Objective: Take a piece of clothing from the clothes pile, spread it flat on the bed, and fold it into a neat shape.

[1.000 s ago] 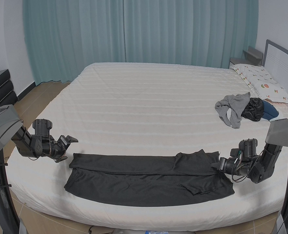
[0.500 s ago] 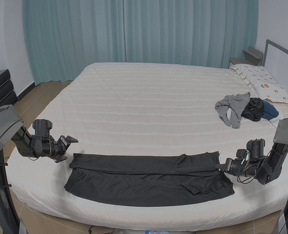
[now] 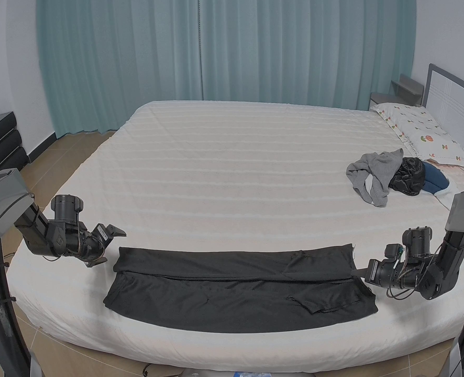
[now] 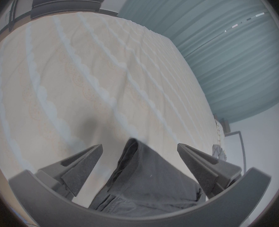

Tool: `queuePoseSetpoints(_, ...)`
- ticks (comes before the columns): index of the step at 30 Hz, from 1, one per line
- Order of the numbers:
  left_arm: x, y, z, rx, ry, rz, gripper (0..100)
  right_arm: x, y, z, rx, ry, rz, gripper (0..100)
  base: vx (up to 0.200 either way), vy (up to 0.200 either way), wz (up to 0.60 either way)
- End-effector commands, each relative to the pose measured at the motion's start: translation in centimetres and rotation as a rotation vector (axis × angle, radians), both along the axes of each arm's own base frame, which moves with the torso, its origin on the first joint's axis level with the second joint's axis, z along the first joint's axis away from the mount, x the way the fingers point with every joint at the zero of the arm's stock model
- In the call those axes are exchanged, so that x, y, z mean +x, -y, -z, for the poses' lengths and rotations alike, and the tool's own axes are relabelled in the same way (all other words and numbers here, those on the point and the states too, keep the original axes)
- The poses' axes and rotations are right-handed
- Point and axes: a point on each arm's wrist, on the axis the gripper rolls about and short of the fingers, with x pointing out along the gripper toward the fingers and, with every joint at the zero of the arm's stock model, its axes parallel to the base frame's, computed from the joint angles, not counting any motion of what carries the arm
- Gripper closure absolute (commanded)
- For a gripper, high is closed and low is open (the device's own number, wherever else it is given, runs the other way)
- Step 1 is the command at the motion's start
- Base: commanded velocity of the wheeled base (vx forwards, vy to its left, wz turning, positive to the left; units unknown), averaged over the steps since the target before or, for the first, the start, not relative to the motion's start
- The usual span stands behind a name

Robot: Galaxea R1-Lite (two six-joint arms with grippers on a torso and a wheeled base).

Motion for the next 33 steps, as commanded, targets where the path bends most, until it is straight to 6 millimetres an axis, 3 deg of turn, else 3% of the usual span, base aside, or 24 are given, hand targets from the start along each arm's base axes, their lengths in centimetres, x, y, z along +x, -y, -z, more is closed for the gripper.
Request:
queuePoseSetpoints(1, -2.0, 1.4, -0.3, 0.053, -0.051, 0.098, 0, 0.0, 0.2, 0.3, -0.003, -0.009, 0.004, 100, 0.000, 0.000, 0.00)
queuePoseSetpoints(7, -2.7, 3.0, 0.1, 0.067, -0.080, 0.142, 0, -0.1, 0.1, 0.5, -0.002, -0.015, 0.000, 100, 0.000, 0.000, 0.00)
queuePoseSetpoints(14, -2.3, 3.1, 0.5, 0.070, -0.080, 0.143, 0, -0.2, 0.2, 0.5, -0.002, -0.019, 0.005, 100, 0.000, 0.000, 0.00)
queuePoseSetpoints(15, -2.3, 3.1, 0.6, 0.070, -0.080, 0.143, 100, -0.2, 0.2, 0.5, -0.001, -0.017, 0.002, 100, 0.000, 0.000, 0.00)
queuePoseSetpoints(27, -2.8, 3.1, 0.5, 0.110, -0.089, 0.168, 100, -0.2, 0.0, 0.4, 0.003, -0.018, 0.002, 100, 0.000, 0.000, 0.00)
queuePoseSetpoints(33, -3.2, 2.6, -1.2, 0.116, -0.075, 0.157, 100, -0.2, 0.0, 0.3, 0.004, -0.015, 0.003, 100, 0.000, 0.000, 0.00)
